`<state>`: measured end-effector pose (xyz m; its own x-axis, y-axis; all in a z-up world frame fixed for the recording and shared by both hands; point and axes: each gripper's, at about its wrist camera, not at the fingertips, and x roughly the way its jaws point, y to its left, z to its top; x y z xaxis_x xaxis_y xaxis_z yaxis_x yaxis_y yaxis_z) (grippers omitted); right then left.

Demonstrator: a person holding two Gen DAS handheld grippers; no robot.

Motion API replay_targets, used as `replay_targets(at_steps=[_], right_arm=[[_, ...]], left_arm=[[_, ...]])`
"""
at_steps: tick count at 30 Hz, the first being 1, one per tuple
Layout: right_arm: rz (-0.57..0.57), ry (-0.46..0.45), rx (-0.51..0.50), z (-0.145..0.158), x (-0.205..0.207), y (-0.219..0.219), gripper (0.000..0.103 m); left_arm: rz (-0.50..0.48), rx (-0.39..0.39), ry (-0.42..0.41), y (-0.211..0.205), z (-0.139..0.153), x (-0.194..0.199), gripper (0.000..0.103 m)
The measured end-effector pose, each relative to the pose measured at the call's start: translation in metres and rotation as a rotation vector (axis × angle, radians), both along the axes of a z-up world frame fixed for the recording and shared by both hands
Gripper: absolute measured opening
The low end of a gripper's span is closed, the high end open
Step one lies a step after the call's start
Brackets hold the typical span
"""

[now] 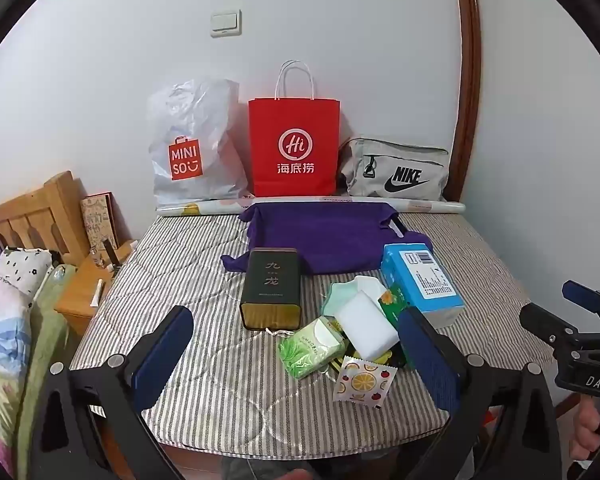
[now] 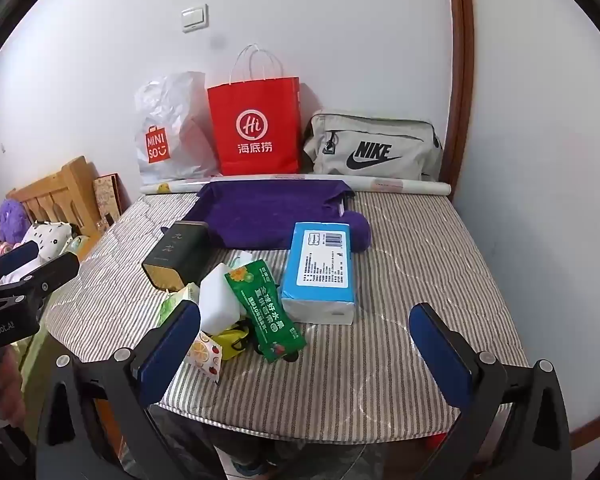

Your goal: Organize soft objects

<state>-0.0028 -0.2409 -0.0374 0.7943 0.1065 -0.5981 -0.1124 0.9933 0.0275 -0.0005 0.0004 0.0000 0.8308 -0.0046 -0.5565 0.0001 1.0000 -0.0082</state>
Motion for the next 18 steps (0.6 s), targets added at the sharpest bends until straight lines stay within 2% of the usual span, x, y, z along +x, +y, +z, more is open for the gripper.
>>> replay_targets(at_steps=[2, 3, 5, 18], right_arm=[[0.001, -0.006, 0.001, -0.0014, -0.0001, -0.0003, 0.103], [0.002, -0.006, 0.002, -0.0021, 0.0, -0.0005, 0.103], [0.005, -0.005, 0.003, -0.0035, 0.0002, -0.001, 0.103], [0.015, 0.011, 0.02, -0.0013, -0.0028, 0.001, 0.103]], left_arm=[[0.0, -0.009, 0.005, 0.0009, -0.0001, -0.0003, 0.103], [-0.005, 0.013, 0.026, -0.0034, 0.0006, 0.0034, 0.102], [-0.008, 0.009, 0.004, -0.0033, 0.0001, -0.001, 0.102], [-0.006, 0.003, 0.009, -0.0019, 0.0012, -0.0053, 0.102]])
